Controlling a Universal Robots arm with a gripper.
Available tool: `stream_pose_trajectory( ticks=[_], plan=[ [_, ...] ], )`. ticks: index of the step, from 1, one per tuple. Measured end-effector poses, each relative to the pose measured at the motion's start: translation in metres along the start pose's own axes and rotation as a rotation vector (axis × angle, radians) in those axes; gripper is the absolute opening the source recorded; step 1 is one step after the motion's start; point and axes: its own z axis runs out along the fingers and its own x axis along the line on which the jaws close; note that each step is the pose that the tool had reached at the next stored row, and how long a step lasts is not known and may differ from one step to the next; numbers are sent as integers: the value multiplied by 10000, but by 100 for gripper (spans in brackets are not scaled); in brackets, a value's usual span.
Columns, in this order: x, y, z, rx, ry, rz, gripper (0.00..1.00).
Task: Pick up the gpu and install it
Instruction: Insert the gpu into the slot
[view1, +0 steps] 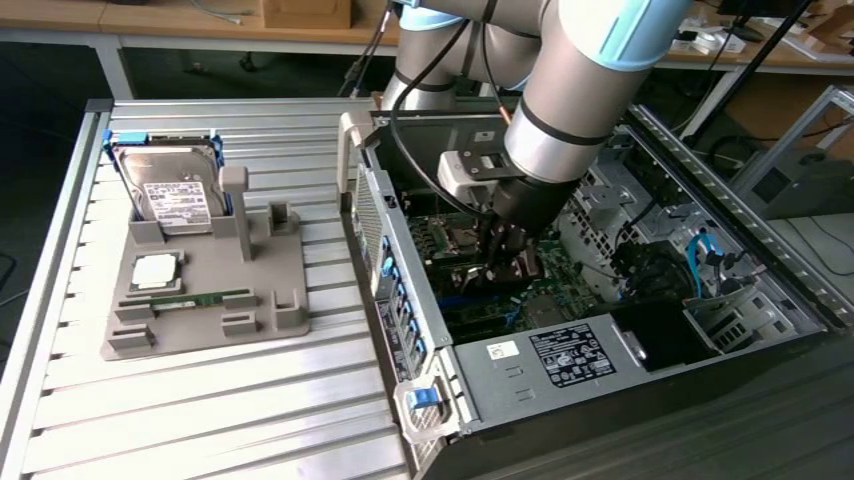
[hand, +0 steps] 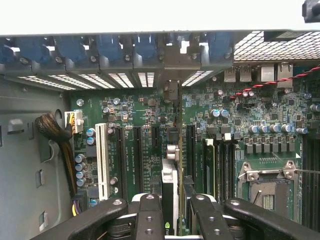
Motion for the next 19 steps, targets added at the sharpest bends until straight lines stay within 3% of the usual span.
stream_pose_trajectory(
  ticks=[19],
  plan=[
    [-61, 4, 3, 2, 35, 18, 27]
  ],
)
